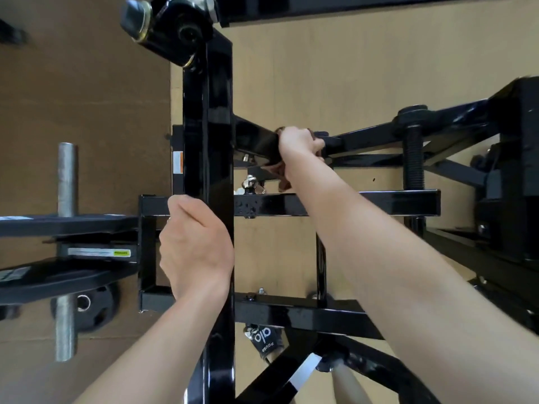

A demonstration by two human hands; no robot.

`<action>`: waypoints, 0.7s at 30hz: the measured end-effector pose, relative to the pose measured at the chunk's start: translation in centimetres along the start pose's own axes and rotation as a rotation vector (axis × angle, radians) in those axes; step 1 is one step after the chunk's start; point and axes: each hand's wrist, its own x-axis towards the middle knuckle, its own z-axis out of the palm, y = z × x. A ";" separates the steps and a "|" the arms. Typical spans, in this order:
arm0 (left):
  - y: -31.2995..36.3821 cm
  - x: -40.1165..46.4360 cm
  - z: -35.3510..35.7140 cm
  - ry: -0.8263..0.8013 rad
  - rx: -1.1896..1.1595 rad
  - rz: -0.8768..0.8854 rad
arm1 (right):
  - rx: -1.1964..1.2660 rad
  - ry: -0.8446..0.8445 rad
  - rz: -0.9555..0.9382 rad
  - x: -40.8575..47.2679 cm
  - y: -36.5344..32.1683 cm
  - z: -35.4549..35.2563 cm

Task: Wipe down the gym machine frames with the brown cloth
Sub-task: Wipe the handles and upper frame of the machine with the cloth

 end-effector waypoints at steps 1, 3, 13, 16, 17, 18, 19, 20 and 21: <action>0.0 0.0 -0.1 -0.003 -0.002 0.004 | 0.024 -0.013 0.034 1.4 0.3 -0.8; 0.1 0.0 0.0 -0.007 -0.009 0.013 | 0.038 0.073 0.106 4.4 0.8 -1.8; 0.0 0.0 0.2 0.023 0.001 0.033 | 0.057 0.068 0.123 6.4 1.1 -3.3; 0.2 0.1 0.0 0.016 -0.003 0.026 | -0.005 0.165 0.131 2.3 -0.2 -2.3; 0.3 0.1 0.0 0.008 0.001 0.024 | -0.041 0.149 0.088 0.4 -0.7 -1.6; 0.4 0.0 0.0 0.003 0.003 0.019 | -0.110 0.128 0.011 -1.9 -1.0 -0.9; 0.5 0.0 -0.1 0.001 0.004 0.015 | -0.204 0.084 -0.096 -4.0 -1.3 -0.1; 0.6 -0.1 -0.1 0.001 0.007 0.009 | -0.310 0.030 -0.201 -6.1 -1.6 0.8; 0.7 -0.1 -0.1 0.003 0.011 -0.001 | -0.420 -0.001 -0.321 -8.2 -2.0 1.6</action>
